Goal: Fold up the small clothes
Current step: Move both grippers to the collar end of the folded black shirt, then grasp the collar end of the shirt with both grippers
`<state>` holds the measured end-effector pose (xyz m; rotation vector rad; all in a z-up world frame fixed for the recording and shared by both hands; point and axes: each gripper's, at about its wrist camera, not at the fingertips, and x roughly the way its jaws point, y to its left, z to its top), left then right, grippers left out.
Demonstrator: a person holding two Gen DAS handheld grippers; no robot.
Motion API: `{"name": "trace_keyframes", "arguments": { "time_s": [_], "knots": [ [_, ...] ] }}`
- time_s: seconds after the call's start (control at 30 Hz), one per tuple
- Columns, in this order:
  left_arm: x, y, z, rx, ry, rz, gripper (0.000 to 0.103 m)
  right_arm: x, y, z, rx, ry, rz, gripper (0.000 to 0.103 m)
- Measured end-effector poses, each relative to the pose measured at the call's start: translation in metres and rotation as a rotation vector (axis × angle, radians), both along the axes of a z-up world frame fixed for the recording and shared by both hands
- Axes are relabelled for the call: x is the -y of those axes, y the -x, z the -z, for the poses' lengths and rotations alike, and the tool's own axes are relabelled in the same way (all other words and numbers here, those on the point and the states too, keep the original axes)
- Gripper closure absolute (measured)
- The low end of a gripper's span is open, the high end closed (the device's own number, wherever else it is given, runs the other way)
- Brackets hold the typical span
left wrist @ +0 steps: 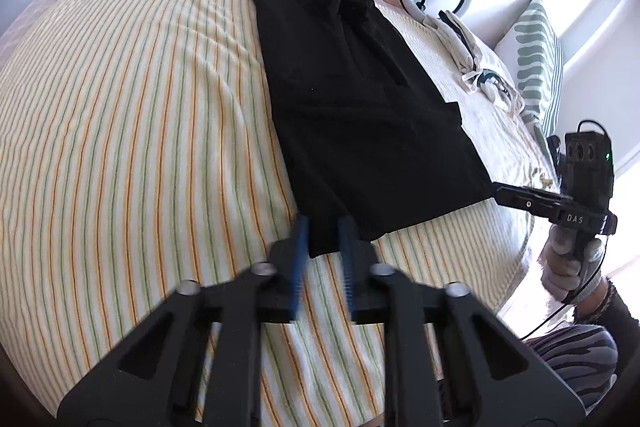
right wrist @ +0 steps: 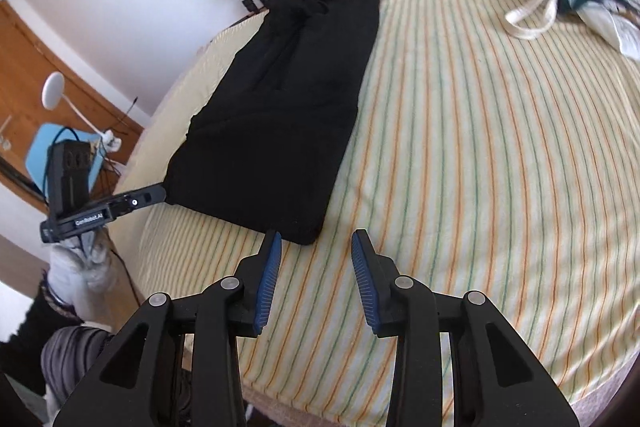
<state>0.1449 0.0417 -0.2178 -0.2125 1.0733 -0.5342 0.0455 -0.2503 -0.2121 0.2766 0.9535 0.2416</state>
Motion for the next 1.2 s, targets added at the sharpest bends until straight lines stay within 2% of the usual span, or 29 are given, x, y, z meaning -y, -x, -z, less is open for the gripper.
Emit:
{"name": "trace_keyframes", "arguments": {
  "time_s": [0.03, 0.07, 0.17, 0.3, 0.4, 0.5, 0.57, 0.6, 0.67, 0.73, 0.8, 0.87, 0.97, 1.03, 1.1, 1.2],
  "knots": [
    [0.000, 0.000, 0.000, -0.002, -0.003, 0.002, 0.099, -0.002, -0.003, 0.001, -0.012, 0.007, -0.014, 0.094],
    [0.000, -0.001, 0.000, -0.007, 0.001, 0.004, 0.102, -0.004, -0.004, 0.003, -0.023, 0.018, -0.021, 0.102],
    [-0.005, -0.002, -0.011, -0.008, 0.027, 0.000, 0.102, -0.007, -0.005, -0.004, -0.020, 0.086, -0.021, 0.103],
    [-0.009, -0.001, -0.016, -0.001, 0.020, 0.004, 0.103, -0.002, -0.002, -0.021, 0.021, 0.098, -0.027, 0.103],
    [-0.004, -0.003, -0.002, -0.028, -0.027, 0.015, 0.103, -0.006, -0.007, -0.009, -0.017, 0.151, -0.033, 0.103],
    [-0.011, -0.004, 0.002, -0.066, 0.027, -0.003, 0.103, -0.012, -0.007, 0.000, -0.027, 0.194, -0.048, 0.103],
    [-0.016, -0.005, -0.001, -0.083, 0.044, 0.007, 0.103, -0.008, -0.006, -0.006, -0.025, 0.145, -0.072, 0.101],
    [-0.018, -0.005, -0.004, -0.076, 0.023, 0.011, 0.103, -0.005, -0.006, -0.010, -0.027, 0.125, -0.074, 0.101],
    [-0.024, -0.008, -0.015, -0.044, -0.013, 0.007, 0.103, 0.001, -0.005, -0.021, -0.005, 0.125, -0.065, 0.100],
    [-0.030, -0.015, -0.024, -0.031, -0.015, -0.007, 0.103, 0.010, -0.007, -0.033, 0.020, 0.125, -0.057, 0.097],
    [-0.036, -0.028, -0.032, -0.014, -0.023, -0.020, 0.103, 0.019, -0.012, -0.043, 0.040, 0.118, -0.038, 0.089],
    [-0.039, -0.047, -0.041, 0.011, -0.042, -0.027, 0.103, 0.030, -0.019, -0.053, 0.066, 0.110, -0.012, 0.068],
    [-0.040, -0.077, -0.051, 0.048, -0.062, -0.040, 0.102, 0.047, -0.039, -0.068, 0.093, 0.124, 0.008, 0.068],
    [-0.040, -0.096, -0.055, 0.065, -0.069, -0.042, 0.099, 0.057, -0.049, -0.074, 0.104, 0.131, 0.023, 0.068],
    [-0.039, -0.123, -0.059, 0.094, -0.085, -0.047, 0.086, 0.067, -0.068, -0.079, 0.127, 0.133, 0.046, 0.068],
    [-0.036, -0.162, -0.060, 0.119, -0.085, -0.062, 0.073, 0.084, -0.100, -0.088, 0.151, 0.120, 0.081, 0.068]
  ]
}}
